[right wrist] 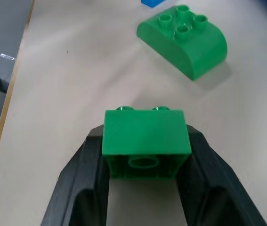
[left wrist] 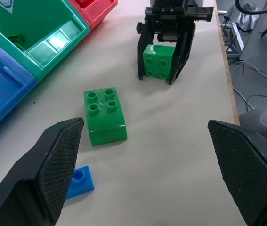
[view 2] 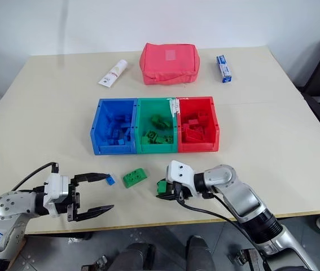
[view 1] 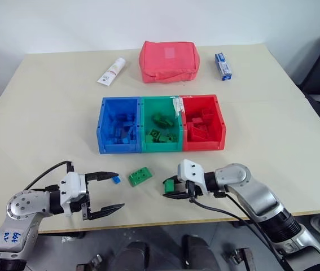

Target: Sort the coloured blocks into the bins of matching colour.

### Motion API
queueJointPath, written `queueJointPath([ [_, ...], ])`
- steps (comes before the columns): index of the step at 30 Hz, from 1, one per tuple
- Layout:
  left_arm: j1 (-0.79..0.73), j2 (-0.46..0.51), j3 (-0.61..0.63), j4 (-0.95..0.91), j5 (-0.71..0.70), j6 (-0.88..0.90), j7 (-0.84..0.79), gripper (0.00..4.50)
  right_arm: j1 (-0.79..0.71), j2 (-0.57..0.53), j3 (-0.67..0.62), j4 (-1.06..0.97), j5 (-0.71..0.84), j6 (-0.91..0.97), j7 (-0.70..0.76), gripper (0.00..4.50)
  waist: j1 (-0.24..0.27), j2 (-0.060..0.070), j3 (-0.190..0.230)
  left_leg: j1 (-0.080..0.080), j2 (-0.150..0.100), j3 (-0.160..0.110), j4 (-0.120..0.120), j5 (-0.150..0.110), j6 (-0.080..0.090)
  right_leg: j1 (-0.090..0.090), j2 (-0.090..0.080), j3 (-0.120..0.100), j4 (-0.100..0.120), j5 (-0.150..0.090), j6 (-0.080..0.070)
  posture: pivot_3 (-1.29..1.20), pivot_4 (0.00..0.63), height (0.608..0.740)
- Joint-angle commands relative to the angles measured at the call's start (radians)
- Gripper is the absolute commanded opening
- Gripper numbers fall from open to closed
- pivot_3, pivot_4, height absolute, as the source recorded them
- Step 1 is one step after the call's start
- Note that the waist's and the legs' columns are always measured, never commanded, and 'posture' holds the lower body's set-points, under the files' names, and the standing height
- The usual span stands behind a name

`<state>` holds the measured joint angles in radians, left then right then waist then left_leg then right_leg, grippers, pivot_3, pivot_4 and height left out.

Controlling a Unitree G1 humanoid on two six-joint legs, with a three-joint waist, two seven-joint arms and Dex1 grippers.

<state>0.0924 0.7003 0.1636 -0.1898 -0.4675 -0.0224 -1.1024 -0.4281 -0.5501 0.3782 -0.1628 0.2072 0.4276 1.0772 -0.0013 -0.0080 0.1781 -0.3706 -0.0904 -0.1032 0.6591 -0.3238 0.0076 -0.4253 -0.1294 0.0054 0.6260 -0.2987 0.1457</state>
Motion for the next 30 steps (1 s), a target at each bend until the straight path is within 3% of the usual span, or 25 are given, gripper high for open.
queueJointPath([
  [1, -0.016, -0.029, 0.038, -0.045, -0.041, 0.027, 0.061, 4.50, -0.096, 0.040, -0.112, -0.012, 0.081, 0.052, -0.037, 1.47, -0.004, 0.000, 0.000, 0.000, 0.000, 0.000, 0.000, 0.000, 0.000, 0.000, 0.000, 0.000, 0.000, 0.000, 0.000, 0.00, 0.150, 0.740],
  [8, -0.034, -0.083, 0.069, -0.055, -0.065, 0.073, 0.150, 4.50, -0.358, 0.149, -0.212, 0.243, 0.040, 0.035, -0.190, 1.47, -0.007, 0.000, 0.000, 0.000, 0.002, 0.000, 0.000, 0.000, -0.002, -0.001, 0.002, 0.000, 0.001, 0.000, 0.000, 0.00, 0.150, 0.740],
  [11, -0.038, -0.092, 0.073, -0.045, -0.052, 0.065, 0.160, 4.50, -0.498, 0.201, -0.202, 0.465, -0.022, -0.068, -0.229, 1.47, -0.010, 0.000, 0.000, 0.000, 0.000, 0.001, 0.000, 0.000, -0.001, -0.002, 0.001, 0.000, 0.001, 0.000, 0.000, 0.00, 0.150, 0.740],
  [16, -0.048, -0.097, 0.088, -0.026, -0.043, 0.054, 0.173, 4.50, -0.552, 0.226, -0.208, 0.585, -0.044, -0.158, -0.206, 3.15, -0.024, 0.000, 0.000, -0.001, 0.000, 0.000, -0.001, 0.000, -0.001, -0.002, 0.000, -0.001, 0.001, 0.000, 0.000, 0.00, 0.150, 0.740],
  [20, -0.042, -0.088, 0.106, -0.026, -0.046, 0.062, 0.180, 4.50, -0.506, 0.183, -0.233, 0.514, 0.003, -0.203, -0.112, 4.49, -0.027, 0.000, 0.000, -0.001, 0.000, 0.000, -0.001, 0.000, 0.000, -0.002, 0.000, -0.001, 0.001, 0.000, 0.000, 0.00, 0.150, 0.740],
  [25, -0.032, -0.035, 0.154, 0.025, -0.046, 0.066, 0.143, 4.50, -0.289, 0.055, -0.303, 0.289, 0.142, -0.309, 0.125, 4.49, -0.021, 0.000, 0.000, -0.001, 0.000, 0.000, -0.001, 0.000, 0.000, -0.002, 0.000, -0.001, 0.000, 0.000, 0.000, 0.00, 0.150, 0.740],
  [30, -0.016, 0.064, 0.186, 0.173, 0.017, -0.023, 0.045, 4.50, -0.021, -0.076, -0.393, 0.131, 0.247, -0.361, 0.261, 4.49, -0.018, 0.000, 0.000, -0.001, 0.000, 0.001, 0.000, -0.001, 0.001, -0.001, 0.000, 0.000, -0.001, 0.000, 0.000, 0.00, 0.150, 0.740],
])
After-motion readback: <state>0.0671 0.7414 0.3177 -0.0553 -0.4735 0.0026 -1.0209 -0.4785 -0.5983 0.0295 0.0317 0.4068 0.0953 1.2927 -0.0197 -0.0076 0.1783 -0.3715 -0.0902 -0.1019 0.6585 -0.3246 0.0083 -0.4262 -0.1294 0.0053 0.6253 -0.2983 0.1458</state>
